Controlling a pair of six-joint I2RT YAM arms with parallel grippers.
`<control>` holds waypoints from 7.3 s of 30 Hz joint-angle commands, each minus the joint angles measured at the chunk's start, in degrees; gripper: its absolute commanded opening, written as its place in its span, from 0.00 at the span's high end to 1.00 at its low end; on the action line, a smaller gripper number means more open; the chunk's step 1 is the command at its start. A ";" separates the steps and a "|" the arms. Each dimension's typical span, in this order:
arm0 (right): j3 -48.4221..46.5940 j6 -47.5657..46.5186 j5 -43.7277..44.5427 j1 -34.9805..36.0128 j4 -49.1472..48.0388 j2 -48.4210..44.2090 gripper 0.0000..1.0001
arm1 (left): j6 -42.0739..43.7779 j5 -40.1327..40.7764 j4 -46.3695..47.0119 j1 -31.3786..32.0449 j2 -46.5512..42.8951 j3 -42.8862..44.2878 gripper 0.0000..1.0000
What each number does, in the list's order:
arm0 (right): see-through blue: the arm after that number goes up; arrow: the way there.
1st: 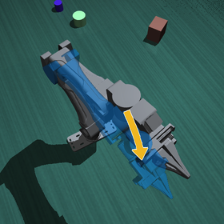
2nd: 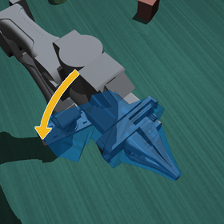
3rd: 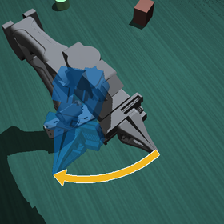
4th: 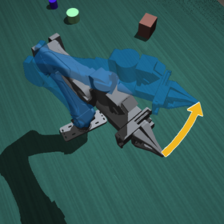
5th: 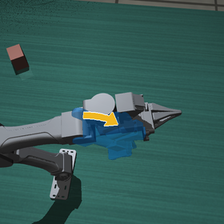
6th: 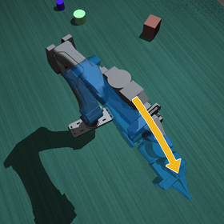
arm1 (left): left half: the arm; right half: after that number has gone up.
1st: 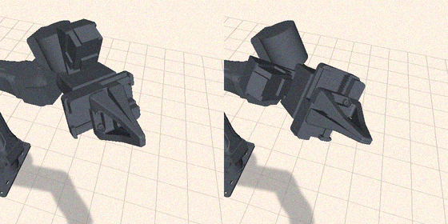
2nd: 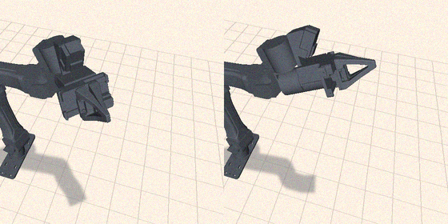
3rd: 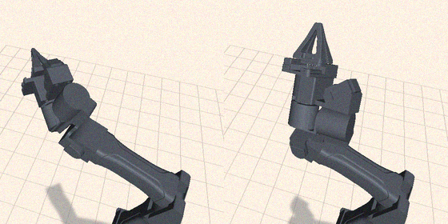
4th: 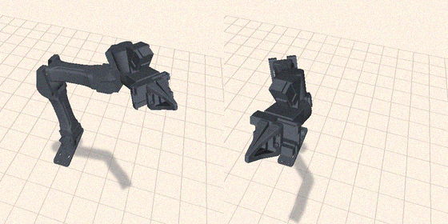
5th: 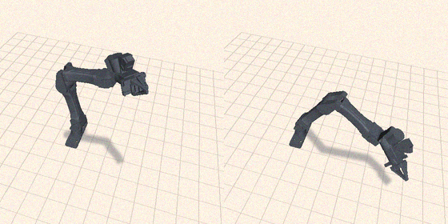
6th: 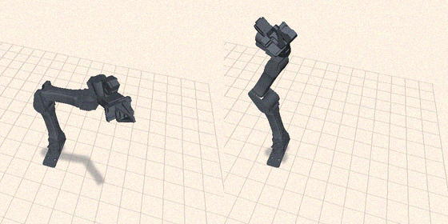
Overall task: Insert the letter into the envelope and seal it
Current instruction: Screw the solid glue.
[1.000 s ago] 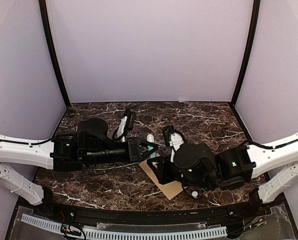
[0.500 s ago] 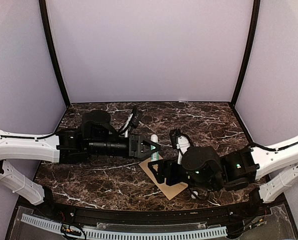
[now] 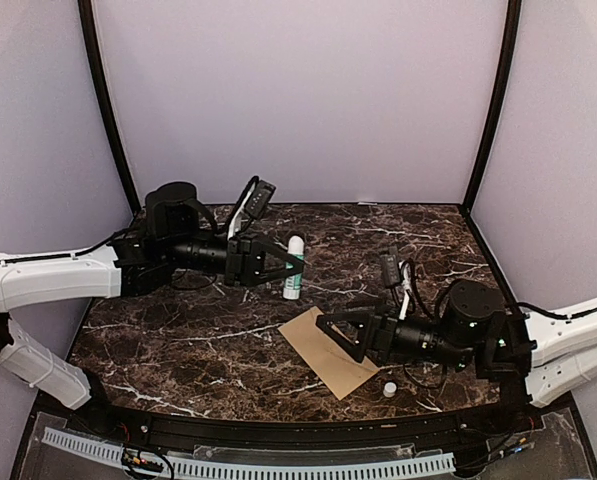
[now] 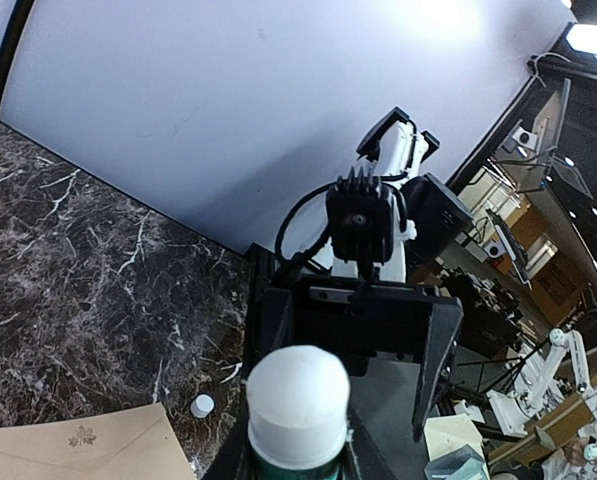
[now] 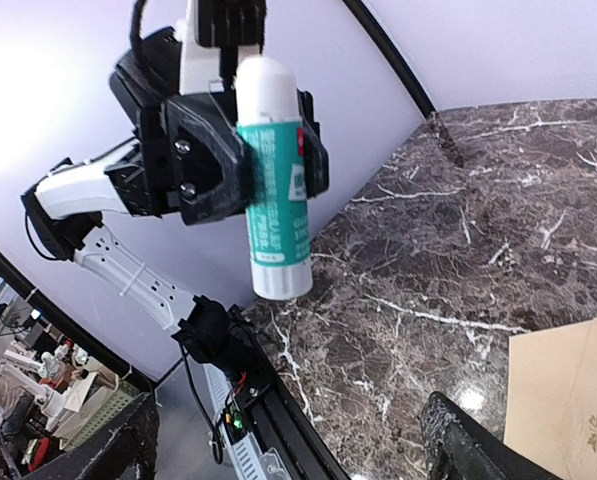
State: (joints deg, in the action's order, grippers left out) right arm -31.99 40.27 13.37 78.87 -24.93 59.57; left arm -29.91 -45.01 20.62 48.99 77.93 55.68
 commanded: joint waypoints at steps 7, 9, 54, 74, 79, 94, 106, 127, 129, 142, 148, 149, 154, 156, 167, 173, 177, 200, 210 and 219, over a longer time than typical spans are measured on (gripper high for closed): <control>-2.05 -3.97 -11.27 -2.25 -20.11 8.61 0.22 | -1.10 -17.02 16.95 -1.71 -0.63 -5.50 1.00; -3.34 -4.14 -13.06 -2.23 -22.84 11.12 0.25 | -1.11 -17.34 17.03 -1.76 -1.31 -5.91 1.00; -17.02 -4.18 1.72 -1.55 -0.87 18.96 1.00 | 5.18 -3.98 5.31 -1.71 -3.77 -5.49 1.00; -49.79 6.76 31.78 -1.07 47.63 39.50 1.00 | 6.02 14.14 -6.82 -1.71 -0.91 -3.91 1.00; -49.23 6.57 30.43 -0.93 45.98 38.87 1.00 | 6.56 14.62 -7.59 -1.71 -0.99 -3.51 1.00; -24.70 -3.42 10.43 -1.08 19.54 18.53 0.36 | 9.58 12.44 -5.35 -1.75 -5.63 -4.05 1.00; -8.18 -8.00 -10.79 -3.38 -8.26 7.66 0.18 | 1.08 -12.87 13.82 -1.17 -5.84 -6.79 1.00; -12.10 -7.95 -25.46 -2.74 -17.00 16.47 0.48 | 4.22 -15.77 10.74 3.44 -6.16 -5.49 1.00; -11.92 -7.75 -25.55 -2.61 -16.88 16.60 0.50 | 3.79 -15.77 11.40 3.21 -6.13 -5.62 1.00; -11.95 -6.55 -26.06 -2.27 -15.94 18.22 0.50 | 2.57 -15.85 12.85 2.19 -5.69 -6.18 1.00; -11.74 -6.41 -25.24 -2.15 -15.77 17.88 0.73 | 2.74 -15.87 12.63 2.25 -5.70 -6.04 1.00; -11.63 -6.35 -25.11 -2.19 -15.73 17.81 0.77 | 2.75 -15.82 12.61 2.18 -5.73 -6.03 1.00; -11.30 -6.10 -23.92 -2.10 -15.36 17.38 0.89 | 3.27 -15.20 11.95 2.16 -6.08 -6.02 1.00; -11.03 -6.08 -23.01 -2.07 -15.25 17.06 0.91 | 3.84 -14.38 11.34 2.12 -6.37 -6.02 1.00; -14.19 -4.23 -2.76 -2.10 1.45 13.67 0.97 | 12.03 2.26 -1.20 2.07 -8.56 -4.44 1.00; -19.89 -4.05 3.73 -2.09 10.73 16.62 0.98 | 12.19 5.45 -3.21 2.12 -7.63 -3.99 1.00; -24.73 -3.44 8.70 -2.05 16.84 19.46 0.98 | 12.53 8.06 -4.56 2.10 -7.40 -3.78 1.00; -56.18 6.21 33.40 0.34 52.83 41.20 0.96 | 10.52 15.31 -9.36 1.29 -4.15 -2.32 1.00; -43.01 -4.63 22.74 1.49 37.30 30.93 0.67 | 6.41 9.27 -3.80 -1.33 -5.07 -4.41 1.00; -25.85 -6.84 6.46 1.96 21.13 17.80 0.29 | 6.87 5.39 -1.57 -2.08 -6.30 -4.62 1.00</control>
State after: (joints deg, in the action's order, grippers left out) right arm -65.08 35.51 29.89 80.53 9.06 82.98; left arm -22.98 -35.64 16.08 47.66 74.08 51.57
